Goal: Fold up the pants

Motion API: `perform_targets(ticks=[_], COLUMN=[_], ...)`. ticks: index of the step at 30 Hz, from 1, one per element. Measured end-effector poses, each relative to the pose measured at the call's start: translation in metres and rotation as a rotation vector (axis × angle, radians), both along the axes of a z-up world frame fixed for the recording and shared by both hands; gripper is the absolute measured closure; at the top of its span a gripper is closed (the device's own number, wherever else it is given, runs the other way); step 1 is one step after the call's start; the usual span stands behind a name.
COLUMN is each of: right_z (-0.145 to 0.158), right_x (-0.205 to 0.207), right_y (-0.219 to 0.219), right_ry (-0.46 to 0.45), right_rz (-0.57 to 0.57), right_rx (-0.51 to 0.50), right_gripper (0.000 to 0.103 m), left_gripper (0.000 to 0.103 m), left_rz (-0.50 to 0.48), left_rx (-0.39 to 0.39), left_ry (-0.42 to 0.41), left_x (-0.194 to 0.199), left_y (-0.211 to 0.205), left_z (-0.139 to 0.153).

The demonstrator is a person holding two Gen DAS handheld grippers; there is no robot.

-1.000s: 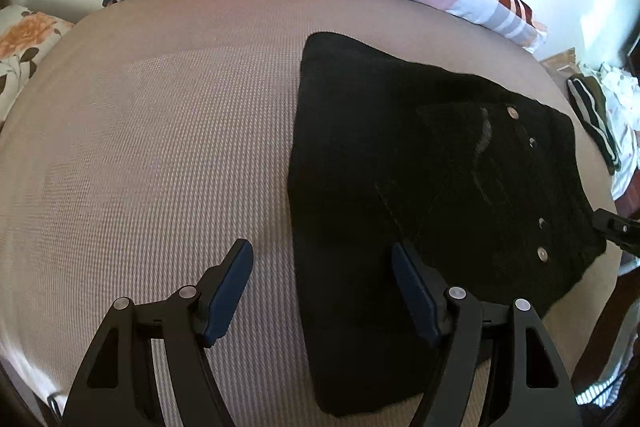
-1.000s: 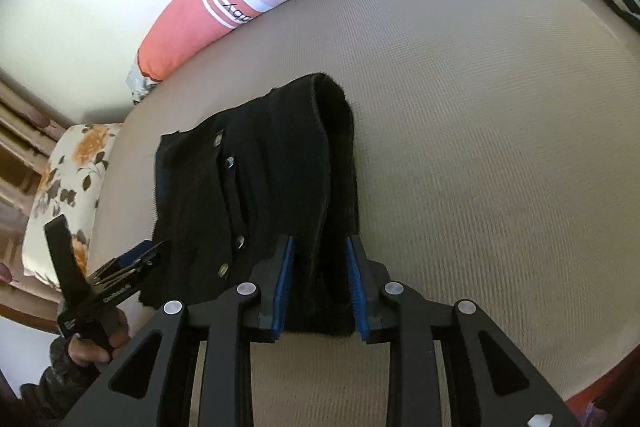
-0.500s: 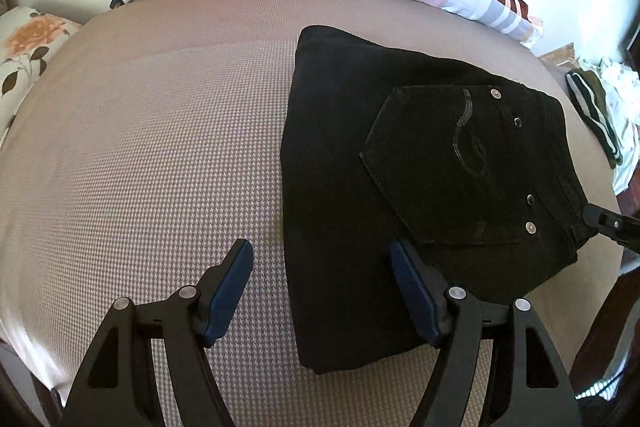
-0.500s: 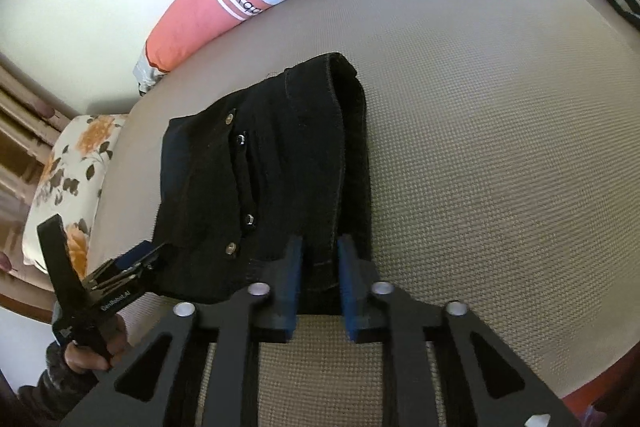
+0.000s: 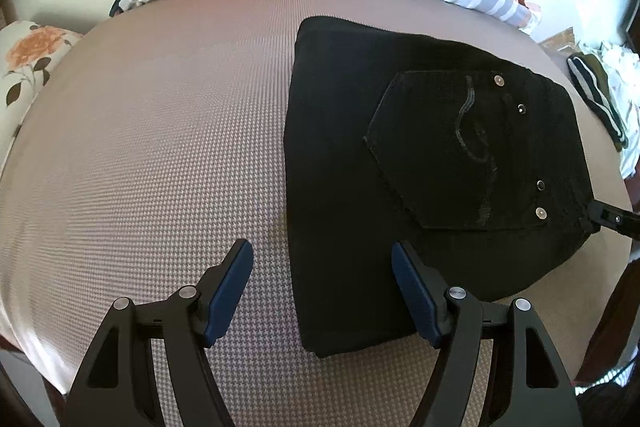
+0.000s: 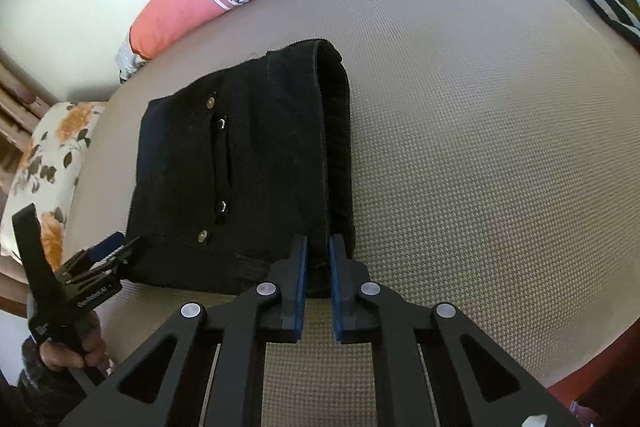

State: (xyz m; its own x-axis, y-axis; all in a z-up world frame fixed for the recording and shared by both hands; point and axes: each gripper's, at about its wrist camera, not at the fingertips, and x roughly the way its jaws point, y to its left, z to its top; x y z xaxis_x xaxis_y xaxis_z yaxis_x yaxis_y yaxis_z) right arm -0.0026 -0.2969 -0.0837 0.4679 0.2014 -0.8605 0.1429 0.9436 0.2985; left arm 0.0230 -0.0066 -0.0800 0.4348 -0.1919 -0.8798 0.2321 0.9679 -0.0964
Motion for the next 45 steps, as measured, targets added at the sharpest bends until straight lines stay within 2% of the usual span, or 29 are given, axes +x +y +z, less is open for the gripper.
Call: perform_targets(ticks=[6, 15, 18, 22, 29, 39, 42, 45], right_z=[-0.003, 0.005, 0.011, 0.021, 0.023, 0.005, -0.002, -0.012], right_x=[0.000, -0.002, 0.001, 0.006, 0.030, 0.049, 0.054, 0.058], right_y=[-0.006, -0.009, -0.008, -0.011, -0.011, -0.025, -0.037, -0.047], right_ry=[0.000, -0.025, -0.031, -0.059, -0.046, 0.004, 0.020, 0.036], right_rz=[-0.018, -0.034, -0.035, -0.043, -0.011, 0.039, 0.044, 0.058], right_rx=[0.049, 0.080, 0.049, 0.007, -0.028, -0.005, 0.069, 0.155], right_gripper=[0.094, 0.087, 0.081, 0.062, 0.059, 0.056, 0.055, 0.055], left_gripper=[0.030, 0.023, 0.023, 0.023, 0.023, 0.023, 0.023, 0.023], left_rz=[0.003, 0.019, 0.021, 0.018, 0.020, 0.032, 0.029, 0.019], left_rx=[0.004, 0.029, 0.032, 0.051, 0.077, -0.071, -0.121, -0.212], left_ry=[0.004, -0.007, -0.011, -0.025, -0.039, 0.041, 0.070, 0.128], left_x=[0.003, 0.002, 0.002, 0.002, 0.009, 0.038, 0.045, 0.056], left_y=[-0.002, -0.005, -0.004, -0.004, 0.000, 0.031, 0.035, 0.039], left_z=[-0.001, 0.001, 0.003, 0.007, 0.009, 0.011, 0.010, 0.006])
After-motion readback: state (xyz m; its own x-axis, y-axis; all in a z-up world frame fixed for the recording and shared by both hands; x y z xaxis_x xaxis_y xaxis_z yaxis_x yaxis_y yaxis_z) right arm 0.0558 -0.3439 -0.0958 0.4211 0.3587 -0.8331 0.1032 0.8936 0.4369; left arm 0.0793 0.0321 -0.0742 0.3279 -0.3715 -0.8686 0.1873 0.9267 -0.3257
